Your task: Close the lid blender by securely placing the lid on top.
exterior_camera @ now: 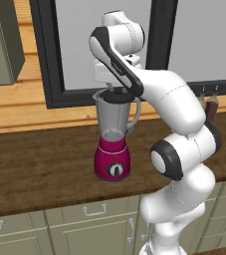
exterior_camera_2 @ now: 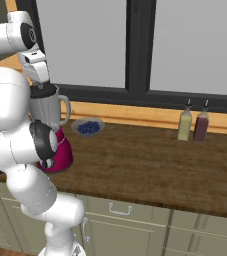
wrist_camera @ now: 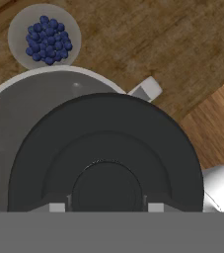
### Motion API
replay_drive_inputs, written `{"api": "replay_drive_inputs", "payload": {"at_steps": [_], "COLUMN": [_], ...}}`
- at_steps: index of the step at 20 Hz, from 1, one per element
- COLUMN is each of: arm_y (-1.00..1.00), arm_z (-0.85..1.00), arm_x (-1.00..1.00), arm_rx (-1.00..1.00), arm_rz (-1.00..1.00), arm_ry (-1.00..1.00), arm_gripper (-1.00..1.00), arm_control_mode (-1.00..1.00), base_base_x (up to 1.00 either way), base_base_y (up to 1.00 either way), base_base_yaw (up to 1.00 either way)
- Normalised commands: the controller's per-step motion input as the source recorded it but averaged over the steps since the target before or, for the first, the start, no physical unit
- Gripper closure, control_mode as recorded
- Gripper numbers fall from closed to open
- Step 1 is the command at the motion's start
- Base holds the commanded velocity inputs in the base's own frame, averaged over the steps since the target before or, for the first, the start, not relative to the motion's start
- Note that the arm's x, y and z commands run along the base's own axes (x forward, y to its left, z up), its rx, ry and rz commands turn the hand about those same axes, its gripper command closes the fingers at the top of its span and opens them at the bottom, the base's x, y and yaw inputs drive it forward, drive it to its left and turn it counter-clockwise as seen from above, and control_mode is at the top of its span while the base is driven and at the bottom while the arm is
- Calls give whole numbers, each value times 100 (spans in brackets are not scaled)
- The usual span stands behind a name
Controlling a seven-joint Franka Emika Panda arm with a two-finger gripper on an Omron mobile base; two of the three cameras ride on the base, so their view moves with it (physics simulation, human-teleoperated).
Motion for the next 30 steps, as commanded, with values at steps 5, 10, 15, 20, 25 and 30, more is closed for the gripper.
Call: {"api": "replay_drive_inputs", "payload": {"at_steps": [5, 10, 15, 20, 25, 30], "arm_y": [12, 12, 4, 0, 0, 0], "arm_z": [0, 0, 0, 0, -5, -11], "arm_x": [17, 16, 11, 6, 4, 2], "arm_rx": [0, 0, 0, 0, 0, 0], "arm_rz": [0, 0, 0, -1, -1, -1], "arm_ry": [-2, -2, -2, -3, -3, -3], "arm_gripper": [100, 100, 100, 100, 100, 100], "arm_control_mode": [-100, -100, -100, -100, -100, -100], "base_base_x": [0, 0, 0, 0, 0, 0], "base_base_y": [0, 0, 0, 0, 0, 0], "base_base_yaw": [0, 0, 0, 0, 0, 0]}}
